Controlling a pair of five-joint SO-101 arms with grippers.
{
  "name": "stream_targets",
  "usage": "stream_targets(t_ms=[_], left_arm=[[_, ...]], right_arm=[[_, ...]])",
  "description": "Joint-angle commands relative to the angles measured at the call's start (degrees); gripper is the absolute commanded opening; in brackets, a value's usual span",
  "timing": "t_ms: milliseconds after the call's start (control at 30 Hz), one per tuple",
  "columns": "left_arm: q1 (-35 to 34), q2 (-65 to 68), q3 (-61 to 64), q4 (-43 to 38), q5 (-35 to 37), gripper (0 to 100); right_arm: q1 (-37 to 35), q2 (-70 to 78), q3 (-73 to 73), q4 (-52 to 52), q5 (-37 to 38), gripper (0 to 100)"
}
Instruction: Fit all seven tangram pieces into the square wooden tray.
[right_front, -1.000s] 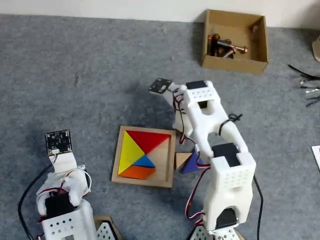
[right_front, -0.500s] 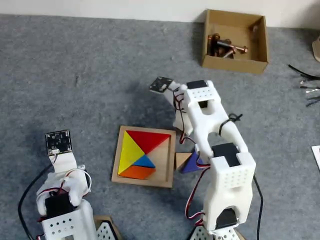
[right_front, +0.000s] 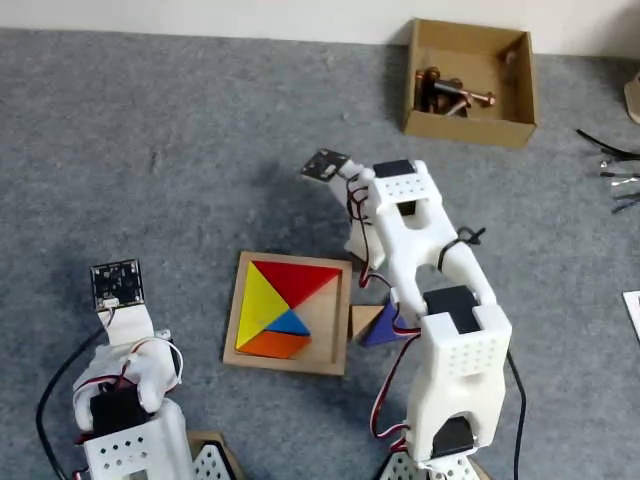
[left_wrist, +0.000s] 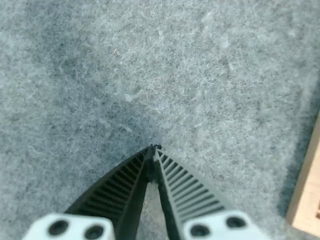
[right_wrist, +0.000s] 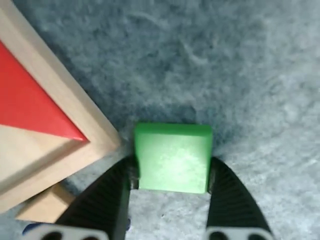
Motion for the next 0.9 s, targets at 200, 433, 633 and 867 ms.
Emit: stream_targets(t_ms=[200, 433, 633, 867], left_arm=[[-0.7, -0.3, 1.1, 0.2, 0.6, 1], [-0.7, -0.3, 1.1, 0.2, 0.6, 1], [-0.7, -0.3, 1.1, 0.2, 0.6, 1], [-0.7, -0.3, 1.1, 0.2, 0.6, 1]], right_arm=[[-0.8, -0.7, -0.7, 1.5, -4.2, 0.7], [-0.9, -0.7, -5.1, 5.9, -6.1, 0.4], [-0.9, -0.7, -11.6, 12.9, -6.1, 0.4], [-1.5, -0.7, -18.2, 20.3, -9.8, 0.4]])
